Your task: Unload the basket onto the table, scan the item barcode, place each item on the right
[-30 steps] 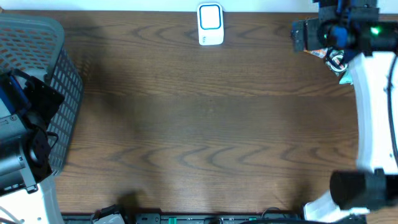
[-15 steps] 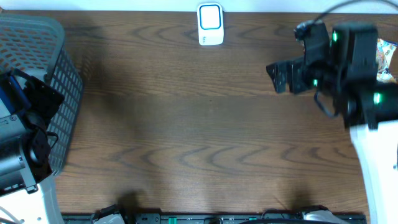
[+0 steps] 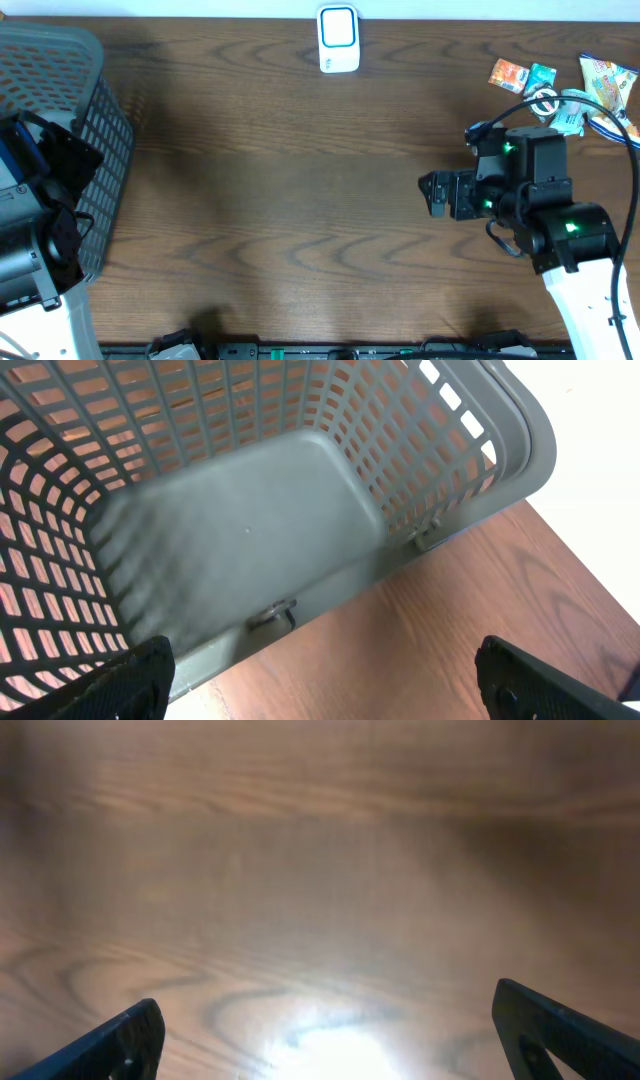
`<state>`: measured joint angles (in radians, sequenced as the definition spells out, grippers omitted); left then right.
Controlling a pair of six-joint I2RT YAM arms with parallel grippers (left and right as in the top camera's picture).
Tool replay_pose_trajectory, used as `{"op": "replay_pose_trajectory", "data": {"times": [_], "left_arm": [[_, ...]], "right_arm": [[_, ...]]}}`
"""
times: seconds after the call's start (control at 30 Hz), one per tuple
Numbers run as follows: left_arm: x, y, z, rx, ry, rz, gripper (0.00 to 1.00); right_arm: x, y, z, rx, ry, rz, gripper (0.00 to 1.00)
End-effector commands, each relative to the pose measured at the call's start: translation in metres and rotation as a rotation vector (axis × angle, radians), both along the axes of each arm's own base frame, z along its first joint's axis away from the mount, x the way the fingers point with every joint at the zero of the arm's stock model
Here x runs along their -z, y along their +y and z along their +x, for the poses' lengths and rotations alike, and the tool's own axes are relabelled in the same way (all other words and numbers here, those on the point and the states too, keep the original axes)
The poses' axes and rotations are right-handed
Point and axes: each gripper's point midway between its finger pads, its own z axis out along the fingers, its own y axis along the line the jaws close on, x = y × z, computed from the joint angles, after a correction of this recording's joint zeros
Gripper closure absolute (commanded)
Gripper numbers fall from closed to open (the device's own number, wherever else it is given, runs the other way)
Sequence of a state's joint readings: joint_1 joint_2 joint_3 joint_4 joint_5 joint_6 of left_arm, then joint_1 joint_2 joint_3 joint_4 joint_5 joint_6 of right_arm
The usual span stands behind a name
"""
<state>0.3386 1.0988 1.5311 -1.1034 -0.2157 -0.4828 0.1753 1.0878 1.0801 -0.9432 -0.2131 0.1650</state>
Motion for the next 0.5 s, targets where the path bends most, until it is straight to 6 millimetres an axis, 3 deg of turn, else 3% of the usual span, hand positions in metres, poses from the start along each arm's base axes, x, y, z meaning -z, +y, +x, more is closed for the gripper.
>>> {"op": "replay_pose_trajectory", "data": {"times": [0.0,0.47], "left_arm": [[0.0000,0.0015,-0.0015,-0.013,0.000,-0.002,0.05],[0.0000,0.0015,-0.0015,-0.013,0.000,-0.002,0.05]], "right_arm": [[0.0097,0.0019,-0.0073,0.006,0.060,0.005,0.01],[0.0091,-0.0011,-0.0015,-0.028,0.021,-0.051,0.01]]}}
